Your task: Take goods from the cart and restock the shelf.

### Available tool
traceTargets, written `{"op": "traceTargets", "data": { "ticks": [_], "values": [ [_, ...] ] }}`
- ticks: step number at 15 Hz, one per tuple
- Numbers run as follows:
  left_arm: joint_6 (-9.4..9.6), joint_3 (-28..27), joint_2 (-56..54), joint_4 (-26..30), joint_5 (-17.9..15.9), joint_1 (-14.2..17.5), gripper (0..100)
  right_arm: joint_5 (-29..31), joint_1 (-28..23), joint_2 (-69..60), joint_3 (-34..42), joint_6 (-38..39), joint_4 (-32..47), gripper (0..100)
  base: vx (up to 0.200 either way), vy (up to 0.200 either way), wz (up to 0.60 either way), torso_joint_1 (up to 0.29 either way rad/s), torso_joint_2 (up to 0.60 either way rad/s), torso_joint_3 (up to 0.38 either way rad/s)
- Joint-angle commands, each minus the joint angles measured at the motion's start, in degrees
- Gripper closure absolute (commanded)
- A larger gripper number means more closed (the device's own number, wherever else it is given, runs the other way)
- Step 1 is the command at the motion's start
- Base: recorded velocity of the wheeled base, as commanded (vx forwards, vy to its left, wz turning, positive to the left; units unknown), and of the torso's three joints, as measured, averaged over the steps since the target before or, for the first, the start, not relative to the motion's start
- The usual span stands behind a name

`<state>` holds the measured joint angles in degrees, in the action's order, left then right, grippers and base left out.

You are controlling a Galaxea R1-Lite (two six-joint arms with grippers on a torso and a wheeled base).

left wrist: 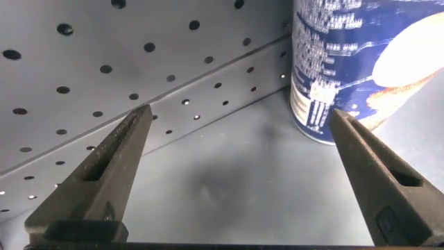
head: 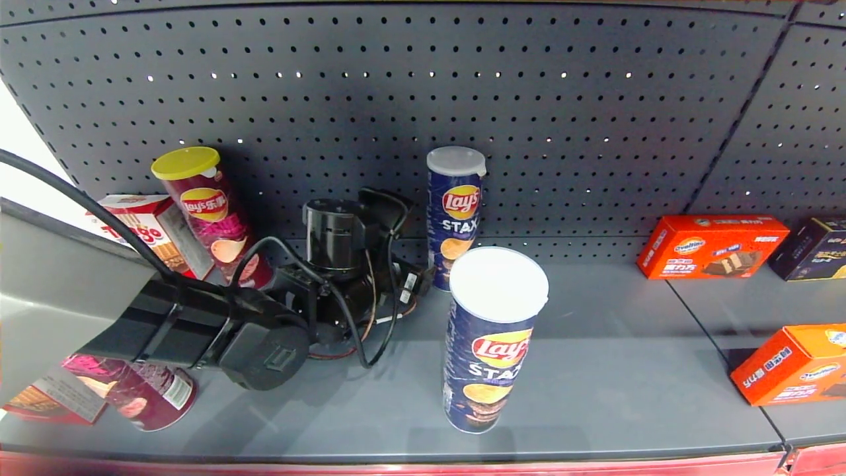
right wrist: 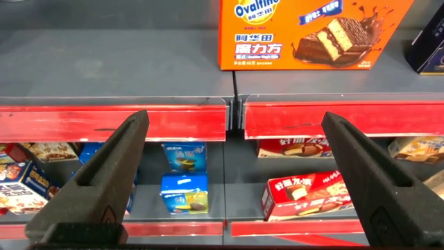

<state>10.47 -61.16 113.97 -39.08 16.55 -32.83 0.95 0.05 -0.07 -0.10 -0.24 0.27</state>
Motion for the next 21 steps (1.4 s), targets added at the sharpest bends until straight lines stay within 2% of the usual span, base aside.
{"op": "traceTargets", "data": {
  "ticks": [1, 4, 5, 9, 11, 13, 14, 16, 17, 18, 19, 20, 21],
  "values": [
    [0.08, 0.3, -0.7, 0.0, 0.1, 0.1, 0, 0.0, 0.0, 0.1, 0.0, 0.0, 0.0, 0, 0.000, 0.000, 0.00, 0.000, 0.00, 0.000],
    [0.43, 6.1, -8.3, -0.1, 0.1, 0.3, 0, 0.0, 0.0, 0.1, 0.0, 0.0, 0.0, 0, 0.000, 0.000, 0.00, 0.000, 0.00, 0.000],
    [-0.01, 8.0, -10.6, -0.1, 0.1, 0.4, 0, 0.0, 0.0, 0.1, 0.0, 0.0, 0.0, 0, 0.000, 0.000, 0.00, 0.000, 0.00, 0.000],
    [-0.36, 19.1, -24.5, -0.6, 0.8, -0.2, 0, 0.0, 0.0, 0.1, 0.0, 0.0, 0.0, 0, 0.000, 0.000, 0.00, 0.000, 0.00, 0.000],
    [-0.72, 26.5, -33.5, -0.6, 0.8, -2.9, 0, 0.0, 0.0, 0.1, 0.0, 0.0, 0.0, 0, 0.000, 0.000, 0.00, 0.000, 0.00, 0.000],
    [-2.30, 34.7, -43.6, -0.6, 0.7, -6.5, 0, 0.0, 0.0, 0.1, 0.0, 0.0, 0.0, 0, 0.000, 0.000, 0.00, 0.000, 0.00, 0.000],
    [-2.03, 38.4, -48.2, -0.5, 0.8, -9.1, 0, 0.0, 0.0, 0.1, 0.0, 0.0, 0.0, 0, 0.000, 0.000, 0.00, 0.000, 0.00, 0.000],
    [-1.86, 43.5, -54.4, 0.0, 0.8, -10.5, 0, 0.0, 0.0, 0.1, 0.0, 0.0, 0.0, 0, 0.000, 0.000, 0.00, 0.000, 0.00, 0.000],
    [-1.77, 52.3, -64.4, 0.1, -0.2, -11.6, 0, 0.0, 0.0, 0.1, 0.0, 0.0, 0.0, 0, 0.000, 0.000, 0.00, 0.000, 0.00, 0.000],
    [-1.77, 56.9, -69.8, 0.2, -1.3, -12.8, 0, 0.0, 0.0, 0.1, 0.0, 0.0, 0.0, 0, 0.000, 0.000, 0.00, 0.000, 0.00, 0.000],
    [-1.68, 59.1, -72.7, 0.3, -1.5, -13.3, 0, 0.0, 0.0, 0.1, 0.0, 0.0, 0.0, 0, 0.000, 0.000, 0.00, 0.000, 0.00, 0.000],
    [-1.68, 61.2, -76.9, 0.9, -1.6, -13.6, 0, 0.0, 0.0, 0.1, 0.0, 0.0, 0.0, 0, 0.000, 0.000, 0.00, 0.000, 0.00, 0.000],
    [-1.68, 61.0, -85.4, 10.8, -1.7, -13.7, 0, 0.0, 0.0, 0.1, 0.0, 0.0, 0.0, 0, 0.000, 0.000, 0.00, 0.000, 0.00, 0.000]
  ]
}}
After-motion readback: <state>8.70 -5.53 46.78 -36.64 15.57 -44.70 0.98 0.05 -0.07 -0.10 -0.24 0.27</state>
